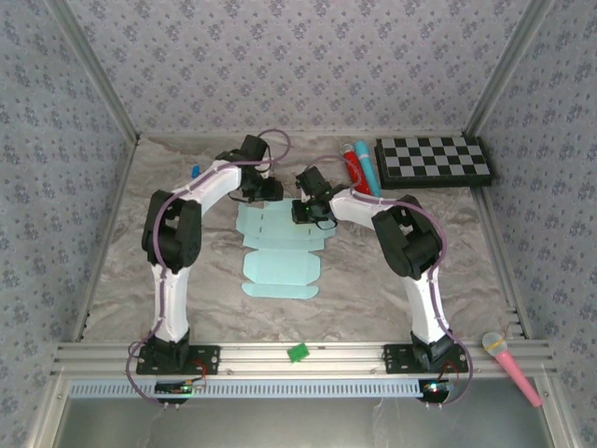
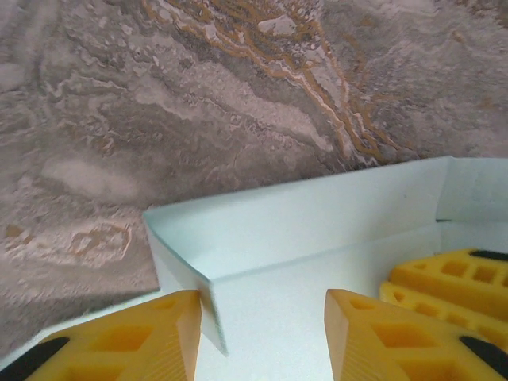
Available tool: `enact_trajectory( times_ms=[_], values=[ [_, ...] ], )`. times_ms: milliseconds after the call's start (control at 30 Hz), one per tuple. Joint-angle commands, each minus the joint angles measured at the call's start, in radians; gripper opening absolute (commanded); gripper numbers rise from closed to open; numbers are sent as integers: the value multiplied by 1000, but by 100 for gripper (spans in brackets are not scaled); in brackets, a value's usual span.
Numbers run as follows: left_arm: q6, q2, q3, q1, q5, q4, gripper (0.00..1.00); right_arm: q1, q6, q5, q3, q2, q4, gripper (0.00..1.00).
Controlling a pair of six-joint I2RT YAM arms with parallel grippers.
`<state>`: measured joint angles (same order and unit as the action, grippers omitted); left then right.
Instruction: Fold the paper box
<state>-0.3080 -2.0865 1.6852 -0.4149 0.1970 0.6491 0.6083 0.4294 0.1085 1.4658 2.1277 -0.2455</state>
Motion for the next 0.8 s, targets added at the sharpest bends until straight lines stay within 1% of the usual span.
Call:
enact_trajectory(
  times_ms=[0, 133, 200, 400, 633, 767],
  values=[
    [-17, 152, -46, -10, -50, -13, 47, -7, 10, 10, -34, -10, -37, 19],
    [-23, 277, -146, -10, -113, -11, 50, -10, 10, 9, -43, -16, -35, 19],
    [-33, 349, -212, -10, -148, -11, 53, -12, 11, 10, -45, -17, -32, 19],
    [-95, 536, -410, 1, -189, 6, 61, -12, 12, 13, -43, -13, -29, 19],
    [-209, 651, -625, 1, -201, -20, 63, -12, 20, 13, -43, -16, -32, 19],
    [-267, 687, -736, -5, -198, -94, 67, -12, 25, 11, -42, -14, -27, 19]
  ],
)
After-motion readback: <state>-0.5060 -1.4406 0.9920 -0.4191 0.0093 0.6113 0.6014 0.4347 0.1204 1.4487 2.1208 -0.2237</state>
